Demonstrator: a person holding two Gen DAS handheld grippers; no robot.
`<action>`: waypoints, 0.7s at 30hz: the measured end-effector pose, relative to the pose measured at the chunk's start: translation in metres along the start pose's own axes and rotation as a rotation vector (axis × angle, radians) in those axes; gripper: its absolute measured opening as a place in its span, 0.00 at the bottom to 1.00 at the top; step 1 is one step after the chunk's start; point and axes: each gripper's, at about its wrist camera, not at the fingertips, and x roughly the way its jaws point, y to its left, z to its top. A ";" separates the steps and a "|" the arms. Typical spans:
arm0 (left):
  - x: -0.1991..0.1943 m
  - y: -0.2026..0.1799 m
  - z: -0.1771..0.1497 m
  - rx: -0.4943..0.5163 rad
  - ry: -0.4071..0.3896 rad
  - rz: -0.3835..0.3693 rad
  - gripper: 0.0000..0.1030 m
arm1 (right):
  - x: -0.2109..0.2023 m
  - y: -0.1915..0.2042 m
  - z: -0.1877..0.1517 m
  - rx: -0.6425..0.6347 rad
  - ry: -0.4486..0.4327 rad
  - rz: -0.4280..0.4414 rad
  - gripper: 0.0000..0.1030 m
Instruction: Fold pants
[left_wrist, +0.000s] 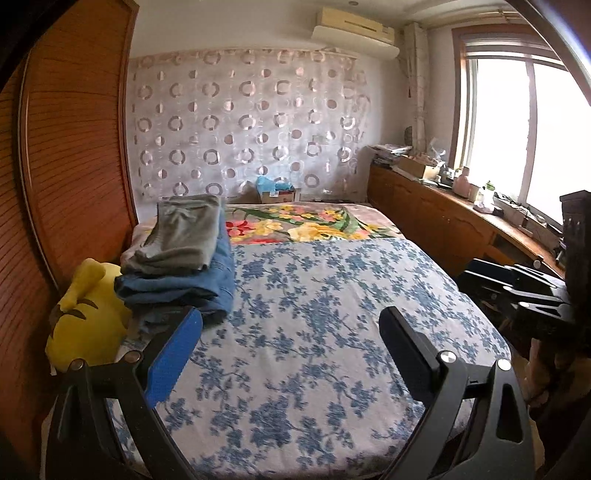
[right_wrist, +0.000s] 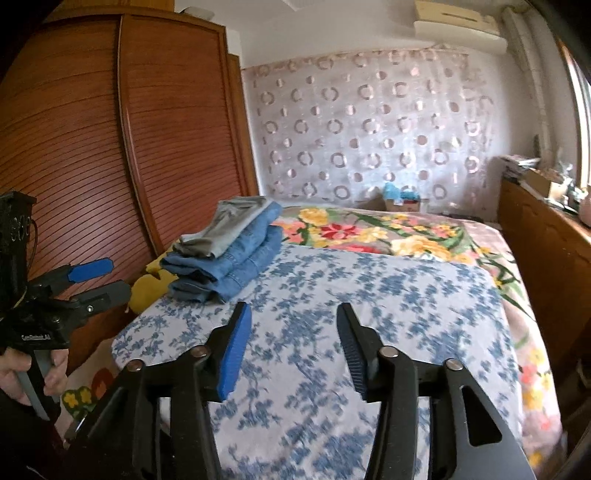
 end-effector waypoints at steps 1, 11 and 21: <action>-0.001 -0.003 -0.001 0.000 0.001 -0.004 0.94 | -0.003 -0.001 0.000 0.006 -0.004 -0.008 0.53; -0.012 -0.029 -0.008 -0.005 0.001 -0.021 0.94 | -0.043 -0.007 -0.014 0.053 -0.039 -0.113 0.64; -0.038 -0.044 0.009 0.028 -0.055 -0.003 0.94 | -0.073 0.005 -0.023 0.098 -0.115 -0.184 0.64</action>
